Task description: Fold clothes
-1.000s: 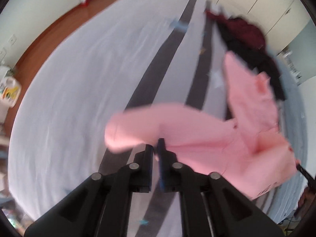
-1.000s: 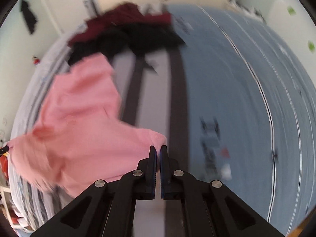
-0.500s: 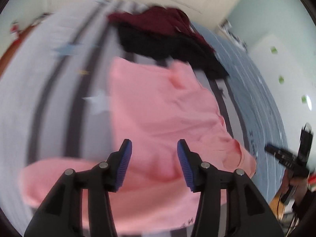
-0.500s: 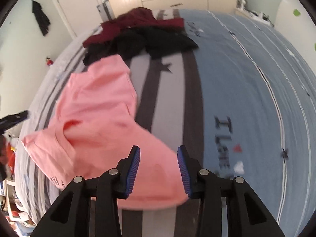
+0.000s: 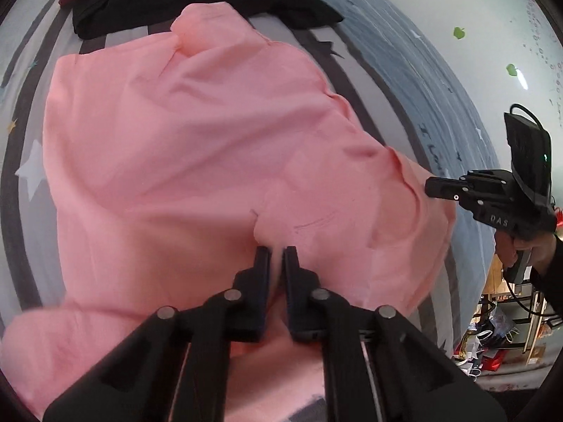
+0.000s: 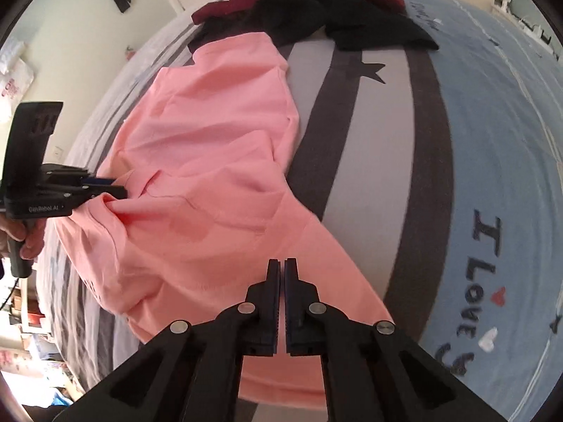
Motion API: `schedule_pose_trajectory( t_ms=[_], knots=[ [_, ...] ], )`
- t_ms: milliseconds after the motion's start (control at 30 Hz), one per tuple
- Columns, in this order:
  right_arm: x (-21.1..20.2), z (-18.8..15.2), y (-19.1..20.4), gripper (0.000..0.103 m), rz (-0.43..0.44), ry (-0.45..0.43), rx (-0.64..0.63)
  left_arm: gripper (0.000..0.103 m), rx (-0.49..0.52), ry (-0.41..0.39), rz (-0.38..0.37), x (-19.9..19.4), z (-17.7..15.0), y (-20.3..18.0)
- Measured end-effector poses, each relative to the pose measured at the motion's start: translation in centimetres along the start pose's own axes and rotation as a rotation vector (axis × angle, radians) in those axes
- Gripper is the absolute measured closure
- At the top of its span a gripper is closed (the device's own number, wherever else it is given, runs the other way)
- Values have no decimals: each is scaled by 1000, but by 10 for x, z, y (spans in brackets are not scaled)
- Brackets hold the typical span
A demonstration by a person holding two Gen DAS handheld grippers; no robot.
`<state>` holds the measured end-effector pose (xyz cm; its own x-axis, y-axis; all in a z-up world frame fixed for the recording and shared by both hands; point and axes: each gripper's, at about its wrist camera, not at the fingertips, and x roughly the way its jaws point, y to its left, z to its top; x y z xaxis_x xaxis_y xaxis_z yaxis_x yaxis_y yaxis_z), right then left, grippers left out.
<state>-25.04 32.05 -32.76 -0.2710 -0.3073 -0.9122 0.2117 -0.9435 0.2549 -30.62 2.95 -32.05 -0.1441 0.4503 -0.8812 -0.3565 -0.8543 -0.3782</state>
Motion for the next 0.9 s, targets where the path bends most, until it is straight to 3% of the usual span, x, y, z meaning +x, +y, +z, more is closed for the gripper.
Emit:
schedule_pose_trajectory(
  t_ms=[133, 300, 400, 467, 533, 600, 667, 767, 800, 900],
  knots=[
    [-21, -27, 6, 103, 20, -7, 13, 97, 7, -66, -28, -33, -38, -31],
    [-34, -59, 8, 103, -19, 4, 28, 97, -25, -8, -39, -41, -101, -59],
    [-41, -58, 3, 99, -51, -30, 34, 97, -75, 16, -16, -35, -116, -54],
    [-46, -49, 5, 99, -74, -63, 5, 97, -86, -8, 5, -38, -118, -53],
    [-46, -39, 9, 89, -65, -80, -26, 93, -123, -44, 9, -45, -113, -51],
    [-44, -30, 11, 74, -49, -79, -42, 89, -155, -91, 14, -55, -105, -52],
    [-40, -23, 15, 74, -32, -69, -43, 86, -173, -132, 39, -62, -97, -46],
    [-33, -15, 20, 69, -33, -58, -39, 70, -200, -186, 80, -71, -87, -37],
    [-29, -13, 21, 64, -38, -53, -34, 64, -212, -184, 111, -63, -81, -32],
    [-16, -16, 26, 64, -46, -23, -36, 62, -233, -117, 232, -39, -74, -19]
  ],
)
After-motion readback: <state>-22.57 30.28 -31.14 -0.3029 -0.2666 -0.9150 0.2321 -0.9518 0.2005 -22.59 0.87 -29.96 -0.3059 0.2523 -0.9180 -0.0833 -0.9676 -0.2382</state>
